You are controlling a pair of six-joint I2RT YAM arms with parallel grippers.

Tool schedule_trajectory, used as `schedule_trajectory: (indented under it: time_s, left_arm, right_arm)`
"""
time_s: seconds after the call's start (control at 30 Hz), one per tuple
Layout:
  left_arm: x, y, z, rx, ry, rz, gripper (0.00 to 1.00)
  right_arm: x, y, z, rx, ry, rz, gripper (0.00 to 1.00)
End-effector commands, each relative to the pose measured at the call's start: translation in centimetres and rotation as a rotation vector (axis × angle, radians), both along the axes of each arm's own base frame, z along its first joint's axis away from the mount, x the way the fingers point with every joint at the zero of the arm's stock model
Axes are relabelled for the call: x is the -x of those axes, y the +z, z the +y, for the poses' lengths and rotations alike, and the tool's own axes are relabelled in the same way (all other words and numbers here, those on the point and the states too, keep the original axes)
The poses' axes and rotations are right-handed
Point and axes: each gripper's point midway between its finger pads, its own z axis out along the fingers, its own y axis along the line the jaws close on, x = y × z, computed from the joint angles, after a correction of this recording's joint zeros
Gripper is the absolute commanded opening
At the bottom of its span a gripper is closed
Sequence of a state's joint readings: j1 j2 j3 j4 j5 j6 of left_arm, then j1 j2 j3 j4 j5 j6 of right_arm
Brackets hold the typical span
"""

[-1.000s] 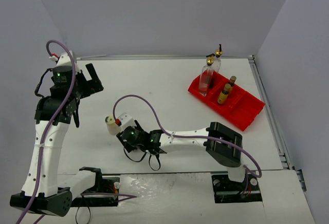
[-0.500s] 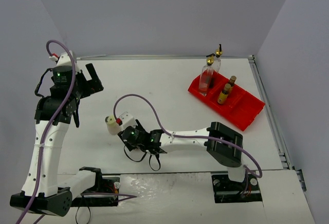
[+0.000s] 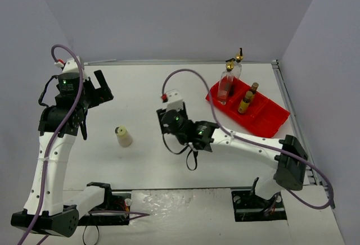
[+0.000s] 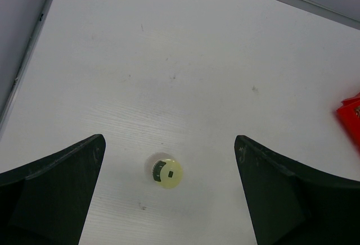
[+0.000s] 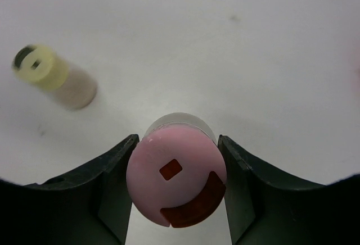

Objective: Organize the condiment bottles

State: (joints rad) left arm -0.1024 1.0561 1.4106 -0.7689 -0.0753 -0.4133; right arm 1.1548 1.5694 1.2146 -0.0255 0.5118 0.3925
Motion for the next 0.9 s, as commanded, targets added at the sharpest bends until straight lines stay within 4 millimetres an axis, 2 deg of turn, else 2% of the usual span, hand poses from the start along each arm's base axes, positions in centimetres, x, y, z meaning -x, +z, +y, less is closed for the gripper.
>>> schedule_trajectory:
  time_s: [0.0,0.1,0.27,0.37,0.53,0.63,0.87]
  left_arm:
    - [-0.3,2.5,0.2,0.005,0.006,-0.094,0.97]
    - [-0.3,2.6,0.2,0.009,0.006,-0.099,0.97]
    - [-0.6,2.6,-0.1,0.027,-0.001,-0.108,0.97]
    - [-0.8,2.3,-0.3,0.034,-0.006,-0.104,0.97]
    - [-1.1,1.8,-0.3,0.033,-0.008,-0.098,0.97]
    - [-1.3,1.8,-0.5,0.035,-0.015,-0.097,0.97]
    - [-1.6,1.8,-0.7,0.047,-0.024,-0.100,0.97]
  right_arm:
    - [-6.3,4.0,-12.7,-0.108,-0.398,-0.069,0.00]
    - [-8.0,4.6,-21.1,-0.167,-0.582,-0.074,0.00]
    - [-8.6,5.1,-30.7,-0.182,-0.812,-0.093,0.00]
    - [-8.2,5.4,-35.1,-0.182,-0.940,-0.112,0.00]
    - [-7.5,3.9,-40.5,-0.161,-1.109,-0.099,0.00]
    - [-7.2,2.8,-42.5,-0.156,-1.169,-0.074,0.00]
    - [-7.4,1.1,-44.7,-0.148,-1.242,-0.059,0.00]
